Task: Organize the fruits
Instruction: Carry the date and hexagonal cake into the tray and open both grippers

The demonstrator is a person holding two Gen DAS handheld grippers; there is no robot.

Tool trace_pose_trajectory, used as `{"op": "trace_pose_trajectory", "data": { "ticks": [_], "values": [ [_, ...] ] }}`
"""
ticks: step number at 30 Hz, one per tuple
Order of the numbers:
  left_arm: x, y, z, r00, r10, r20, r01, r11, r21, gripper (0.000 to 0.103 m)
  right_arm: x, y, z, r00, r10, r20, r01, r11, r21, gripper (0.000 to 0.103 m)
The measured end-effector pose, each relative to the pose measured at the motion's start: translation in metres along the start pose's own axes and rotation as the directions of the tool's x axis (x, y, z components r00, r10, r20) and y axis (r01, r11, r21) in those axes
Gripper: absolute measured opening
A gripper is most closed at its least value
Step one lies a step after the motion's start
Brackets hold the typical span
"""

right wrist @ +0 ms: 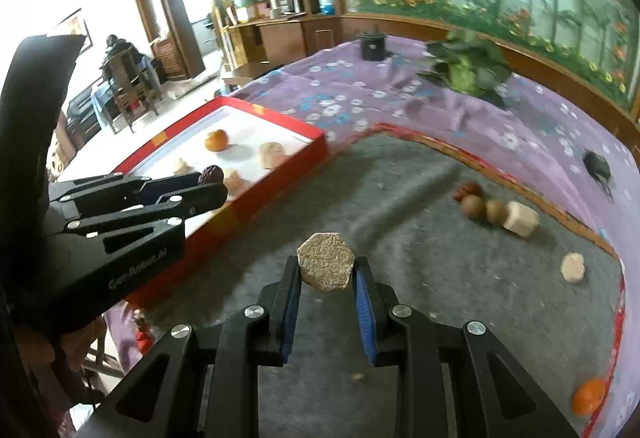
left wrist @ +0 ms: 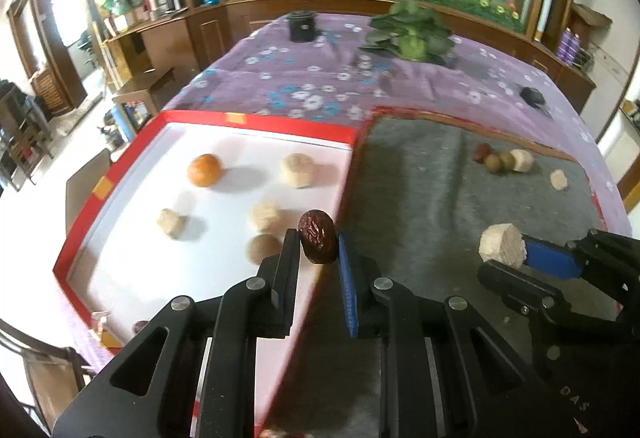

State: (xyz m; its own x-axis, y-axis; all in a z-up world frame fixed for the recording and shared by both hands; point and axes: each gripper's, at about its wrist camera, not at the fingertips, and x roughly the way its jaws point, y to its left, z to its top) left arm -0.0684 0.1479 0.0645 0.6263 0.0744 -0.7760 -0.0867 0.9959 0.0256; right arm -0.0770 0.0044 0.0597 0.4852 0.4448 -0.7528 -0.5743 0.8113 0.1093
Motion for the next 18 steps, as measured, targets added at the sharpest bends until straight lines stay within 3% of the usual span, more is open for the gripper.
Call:
{"op": "trace_pose_trajectory", "data": {
  "ticks": [18],
  "values": [
    [0.007,0.080,-0.008,0.997,0.073,-0.027,-0.076,0.989,-0.129,0.018,0.031,0.054,0.028,0.999,0.040,-0.034,-0.043,0.994,-0.099,0.025]
  ]
}}
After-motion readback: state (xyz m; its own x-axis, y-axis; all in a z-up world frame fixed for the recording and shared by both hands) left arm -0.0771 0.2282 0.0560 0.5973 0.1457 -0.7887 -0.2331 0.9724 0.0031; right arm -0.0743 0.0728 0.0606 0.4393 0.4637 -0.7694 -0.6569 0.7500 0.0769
